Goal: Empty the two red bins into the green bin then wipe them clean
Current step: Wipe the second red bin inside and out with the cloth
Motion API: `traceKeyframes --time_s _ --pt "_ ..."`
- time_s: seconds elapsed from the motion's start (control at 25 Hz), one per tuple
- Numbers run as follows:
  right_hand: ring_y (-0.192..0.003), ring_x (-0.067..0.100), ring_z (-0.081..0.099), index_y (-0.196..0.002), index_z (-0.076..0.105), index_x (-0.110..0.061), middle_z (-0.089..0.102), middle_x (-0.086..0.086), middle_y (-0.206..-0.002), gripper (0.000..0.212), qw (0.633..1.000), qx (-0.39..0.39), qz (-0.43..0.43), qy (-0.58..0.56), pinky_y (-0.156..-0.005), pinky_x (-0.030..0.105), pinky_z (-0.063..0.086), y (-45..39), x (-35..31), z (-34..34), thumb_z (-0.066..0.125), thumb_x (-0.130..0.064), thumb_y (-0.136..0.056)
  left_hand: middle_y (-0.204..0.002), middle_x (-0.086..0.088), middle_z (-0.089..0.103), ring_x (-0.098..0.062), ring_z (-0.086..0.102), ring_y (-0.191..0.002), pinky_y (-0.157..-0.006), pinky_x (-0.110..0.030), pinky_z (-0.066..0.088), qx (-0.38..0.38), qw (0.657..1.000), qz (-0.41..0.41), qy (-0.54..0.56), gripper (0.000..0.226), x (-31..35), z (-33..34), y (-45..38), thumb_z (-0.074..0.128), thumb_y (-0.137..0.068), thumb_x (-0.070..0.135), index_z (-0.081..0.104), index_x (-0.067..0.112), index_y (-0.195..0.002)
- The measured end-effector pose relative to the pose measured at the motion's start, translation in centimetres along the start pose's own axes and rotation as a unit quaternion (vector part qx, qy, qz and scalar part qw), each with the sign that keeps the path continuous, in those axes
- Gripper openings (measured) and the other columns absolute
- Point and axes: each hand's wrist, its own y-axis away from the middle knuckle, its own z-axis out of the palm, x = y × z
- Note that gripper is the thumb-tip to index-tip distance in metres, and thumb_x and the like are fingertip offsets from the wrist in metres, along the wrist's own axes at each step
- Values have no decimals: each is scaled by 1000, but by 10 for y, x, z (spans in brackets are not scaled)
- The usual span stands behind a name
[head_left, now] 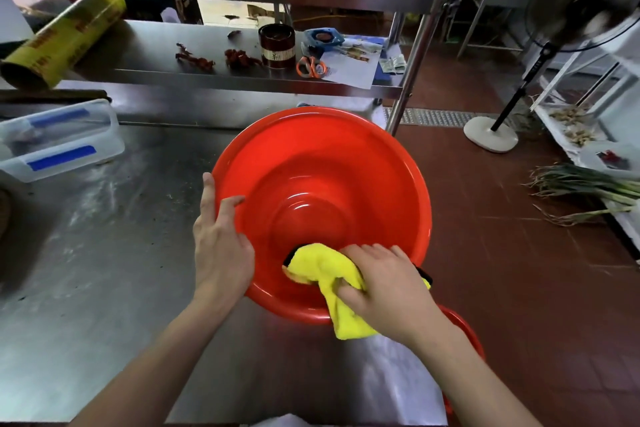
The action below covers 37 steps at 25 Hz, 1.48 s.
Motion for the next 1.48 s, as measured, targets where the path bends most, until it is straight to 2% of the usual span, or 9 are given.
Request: traceKeyframes --time_s 0.28,0.4,0.56,0.76,0.88,1.0,1.28,1.4,1.48 --pt "-88 16 59 -115 68 -24 69 -9 -101 42 951 249 35 -178 -79 39 43 -26 30 3 51 -40 -81 -170 -7 0 -45 30 -144 -117 -52 29 -38 999 -6 9 32 -4 2 -22 54 -97 5 62 17 -126" --pt "-90 18 62 -118 68 -21 70 -7 -102 43 937 272 52 -213 -84 44 46 -35 33 5 49 -40 -84 -169 -10 4 -42 21 -149 -119 -53 25 -40 999 7 -15 26 -15 -1 -20 47 -105 32 65 22 -121" --pt "-89 22 66 -113 70 -21 72 -5 -99 39 922 290 63 -249 -81 51 50 -52 31 1 50 -37 -84 -163 -13 29 -41 11 -152 -117 -60 22 -66 976 88 -186 63 -29 -2 0 10 -99 59 64 30 -115" --pt "-94 21 64 -115 68 -22 71 -7 -102 41 917 311 75 -240 -89 46 45 -59 27 4 47 -41 -85 -151 -6 51 -32 25 -152 -125 -52 13 -54 953 229 -193 53 -24 -5 16 28 -100 59 70 29 -112" --pt "-92 24 63 -115 67 -19 69 -6 -101 38 895 347 84 -267 -87 51 47 -56 24 10 50 -37 -86 -135 7 61 -22 45 -140 -125 -49 16 -97 922 317 -200 53 -26 -2 20 37 -97 69 66 32 -121" --pt "-89 27 61 -112 63 -16 64 -7 -96 38 844 393 122 -345 -82 53 50 -55 22 11 48 -40 -87 -108 9 64 -21 60 -108 -122 -43 22 -56 907 362 -206 48 -33 5 17 40 -99 64 66 27 -115" --pt "-89 20 63 -112 61 -16 67 0 -97 40 775 439 133 -434 -78 40 51 -58 22 -18 46 -44 -89 -97 8 58 -21 52 -90 -95 -38 34 -10 914 379 -145 49 -9 1 6 32 -101 65 61 26 -108" --pt "-89 8 62 -108 59 -29 66 -12 -96 16 760 465 115 -440 -78 35 51 -62 22 -35 50 -30 -95 -91 9 55 -18 46 -83 -86 -38 35 -6 929 349 -124 49 19 -11 -9 31 -100 67 59 26 -104" --pt "-92 -1 61 -109 56 -43 64 -20 -100 22 755 474 106 -441 -80 25 50 -63 21 -45 51 -26 -97 -86 12 52 -16 44 -79 -82 -37 32 -6 942 321 -102 48 33 -15 -18 32 -99 69 57 28 -99"
